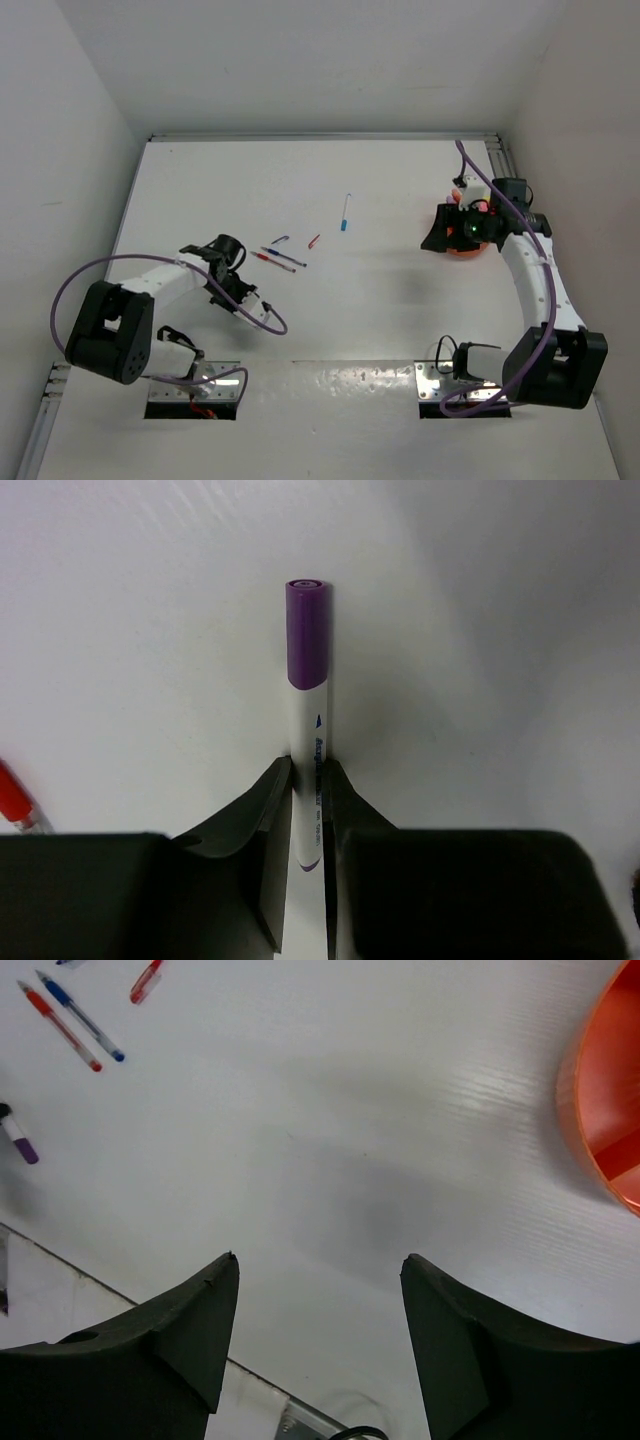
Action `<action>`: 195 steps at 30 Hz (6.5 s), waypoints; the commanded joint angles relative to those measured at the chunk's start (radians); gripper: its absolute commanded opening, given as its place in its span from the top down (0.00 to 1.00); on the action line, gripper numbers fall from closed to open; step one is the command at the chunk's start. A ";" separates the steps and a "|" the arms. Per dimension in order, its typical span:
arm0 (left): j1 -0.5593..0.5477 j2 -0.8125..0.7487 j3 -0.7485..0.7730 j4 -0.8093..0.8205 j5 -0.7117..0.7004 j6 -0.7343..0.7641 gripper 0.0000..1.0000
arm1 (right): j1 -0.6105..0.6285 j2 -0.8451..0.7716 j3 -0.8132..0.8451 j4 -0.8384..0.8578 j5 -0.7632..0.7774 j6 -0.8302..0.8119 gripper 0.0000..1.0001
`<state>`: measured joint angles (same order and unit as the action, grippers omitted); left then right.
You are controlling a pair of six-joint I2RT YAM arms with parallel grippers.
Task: Sort the stationery into containers
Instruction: Pick up the pen from the center of the board, then place the pen in the storage box, then pick up the pen from the center of the board.
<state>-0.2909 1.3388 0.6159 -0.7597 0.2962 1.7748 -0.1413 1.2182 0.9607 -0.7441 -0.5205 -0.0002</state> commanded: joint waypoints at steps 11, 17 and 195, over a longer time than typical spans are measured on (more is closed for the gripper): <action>-0.160 0.099 0.524 0.040 0.604 -1.130 1.00 | 0.129 -0.089 0.015 0.228 -0.265 0.330 0.20; -0.229 0.076 0.562 0.425 0.639 -1.654 1.00 | 0.220 -0.054 0.047 0.374 -0.269 0.489 0.15; -0.283 0.356 0.617 0.982 0.451 -2.807 1.00 | 0.403 -0.508 -0.468 0.801 -0.311 -1.044 0.43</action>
<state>-0.5659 1.7493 1.2243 0.1249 0.6846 -0.9813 0.2119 0.7120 0.5053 -0.0830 -0.7643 -0.8097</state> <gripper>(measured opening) 0.204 0.582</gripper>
